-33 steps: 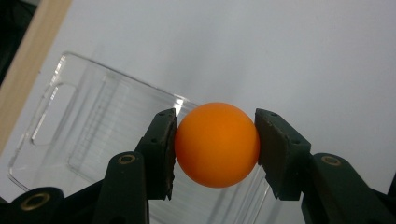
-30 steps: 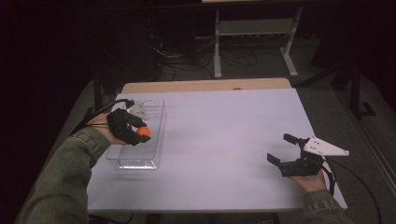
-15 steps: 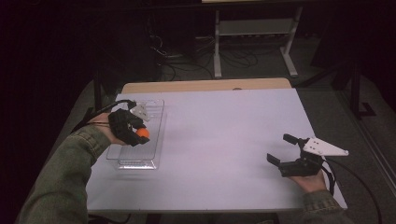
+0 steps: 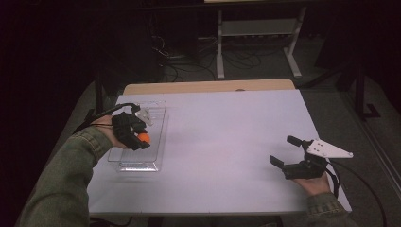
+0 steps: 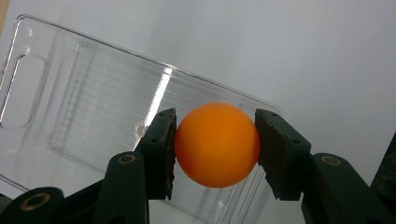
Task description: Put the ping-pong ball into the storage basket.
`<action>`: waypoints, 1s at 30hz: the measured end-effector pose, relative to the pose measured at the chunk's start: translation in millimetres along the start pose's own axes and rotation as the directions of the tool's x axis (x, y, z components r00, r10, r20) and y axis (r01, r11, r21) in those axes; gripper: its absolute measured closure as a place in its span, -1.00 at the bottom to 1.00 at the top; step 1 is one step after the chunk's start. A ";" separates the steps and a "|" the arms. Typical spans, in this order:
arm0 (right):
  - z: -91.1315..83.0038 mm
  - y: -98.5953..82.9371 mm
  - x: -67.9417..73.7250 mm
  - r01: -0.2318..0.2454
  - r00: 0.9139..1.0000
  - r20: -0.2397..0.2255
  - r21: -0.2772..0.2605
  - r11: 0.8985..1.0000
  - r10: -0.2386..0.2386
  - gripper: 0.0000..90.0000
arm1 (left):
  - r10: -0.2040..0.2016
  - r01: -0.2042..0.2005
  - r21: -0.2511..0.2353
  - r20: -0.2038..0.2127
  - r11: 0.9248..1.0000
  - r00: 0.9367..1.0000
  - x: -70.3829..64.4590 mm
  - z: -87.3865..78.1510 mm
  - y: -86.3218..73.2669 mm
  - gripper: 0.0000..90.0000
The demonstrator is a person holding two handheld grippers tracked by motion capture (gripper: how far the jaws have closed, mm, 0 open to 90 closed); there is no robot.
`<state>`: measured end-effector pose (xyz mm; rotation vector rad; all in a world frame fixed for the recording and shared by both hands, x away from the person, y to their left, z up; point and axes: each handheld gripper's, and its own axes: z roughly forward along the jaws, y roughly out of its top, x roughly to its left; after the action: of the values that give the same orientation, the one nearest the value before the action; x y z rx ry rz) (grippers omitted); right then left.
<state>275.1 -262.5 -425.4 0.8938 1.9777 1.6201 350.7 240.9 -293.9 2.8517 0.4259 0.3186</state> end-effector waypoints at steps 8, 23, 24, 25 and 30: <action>0.1 -0.1 0.1 -0.001 1.000 0.002 0.002 1.000 0.001 -1.00 | 0.005 -0.005 0.016 0.004 1.000 1.000 -0.9 3.7 1.6 0.11; -0.3 0.0 0.2 0.000 1.000 0.001 0.003 1.000 0.000 -1.00 | 0.011 -0.012 0.046 0.023 0.999 1.000 -2.3 14.1 1.3 0.11; -0.4 0.1 0.2 0.001 1.000 0.001 0.002 1.000 -0.001 -1.00 | 0.011 -0.012 0.048 0.025 0.999 1.000 -2.5 14.7 1.3 0.11; -0.4 0.1 0.3 0.001 1.000 0.000 0.001 1.000 -0.001 -1.00 | 0.012 -0.013 0.048 0.024 0.999 1.000 -2.8 15.3 1.2 0.11; -0.4 0.1 0.4 0.002 1.000 0.000 0.002 1.000 -0.002 -1.00 | 0.015 -0.016 0.048 0.031 0.999 0.999 -4.0 19.6 0.9 0.11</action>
<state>274.6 -262.5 -425.2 0.8920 1.9799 1.6168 352.1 234.8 -312.9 2.9044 0.4110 0.2709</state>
